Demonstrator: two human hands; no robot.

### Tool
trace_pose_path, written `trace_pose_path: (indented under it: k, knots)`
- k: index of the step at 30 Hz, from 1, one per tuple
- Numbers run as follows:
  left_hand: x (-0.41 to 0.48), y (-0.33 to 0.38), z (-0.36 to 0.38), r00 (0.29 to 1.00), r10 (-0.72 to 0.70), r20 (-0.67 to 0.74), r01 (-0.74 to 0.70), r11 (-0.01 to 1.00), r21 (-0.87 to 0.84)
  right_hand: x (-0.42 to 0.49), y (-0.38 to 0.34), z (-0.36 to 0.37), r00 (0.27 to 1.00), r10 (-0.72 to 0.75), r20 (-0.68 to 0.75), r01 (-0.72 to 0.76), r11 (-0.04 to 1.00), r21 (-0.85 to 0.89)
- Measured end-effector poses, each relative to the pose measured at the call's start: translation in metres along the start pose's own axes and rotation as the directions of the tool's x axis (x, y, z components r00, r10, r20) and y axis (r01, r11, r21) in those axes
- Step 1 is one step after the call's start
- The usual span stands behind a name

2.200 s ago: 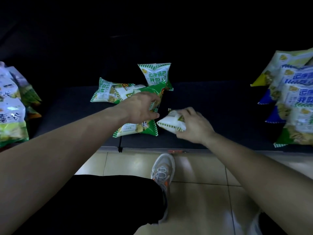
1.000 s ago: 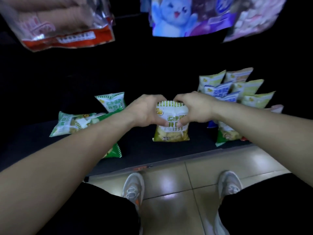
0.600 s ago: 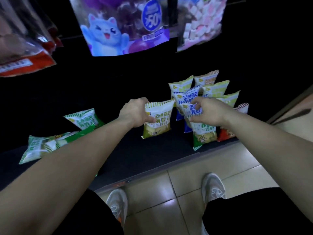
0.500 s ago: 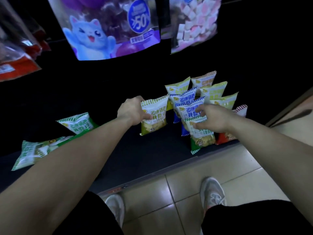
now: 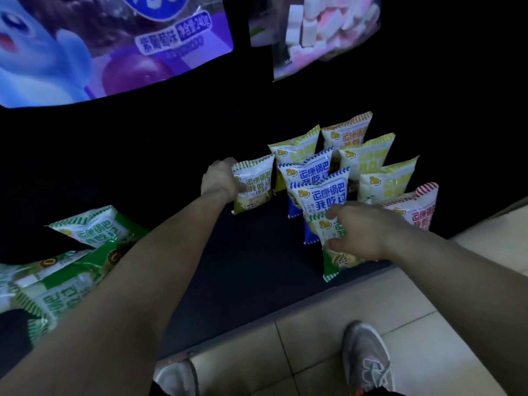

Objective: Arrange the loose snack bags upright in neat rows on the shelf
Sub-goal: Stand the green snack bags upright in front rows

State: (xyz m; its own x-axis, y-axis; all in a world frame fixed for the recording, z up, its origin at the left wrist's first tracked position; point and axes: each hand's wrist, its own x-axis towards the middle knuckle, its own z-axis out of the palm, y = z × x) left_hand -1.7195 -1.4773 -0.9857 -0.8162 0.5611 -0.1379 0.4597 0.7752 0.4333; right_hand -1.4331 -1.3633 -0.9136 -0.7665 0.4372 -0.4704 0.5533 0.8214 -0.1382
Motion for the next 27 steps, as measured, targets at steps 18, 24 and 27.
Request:
trace_pose_path:
  k: [18,24,27]
  knots:
    - [-0.056,0.001,-0.063,0.998,0.064,-0.001,-0.063,0.978,0.200,0.005,-0.070,-0.018,0.992,-0.124,-0.025,0.122,0.990,-0.069]
    - [-0.150,-0.042,-0.129,0.985,0.045,0.166,-0.092,0.953,0.288,-0.012,-0.124,-0.037,0.972,-0.200,-0.127,0.197,0.980,-0.038]
    - [-0.203,-0.083,-0.166,0.972,0.000,0.234,-0.081,0.937,0.339,-0.023,-0.156,-0.038,0.960,-0.242,-0.139,0.246,0.969,0.014]
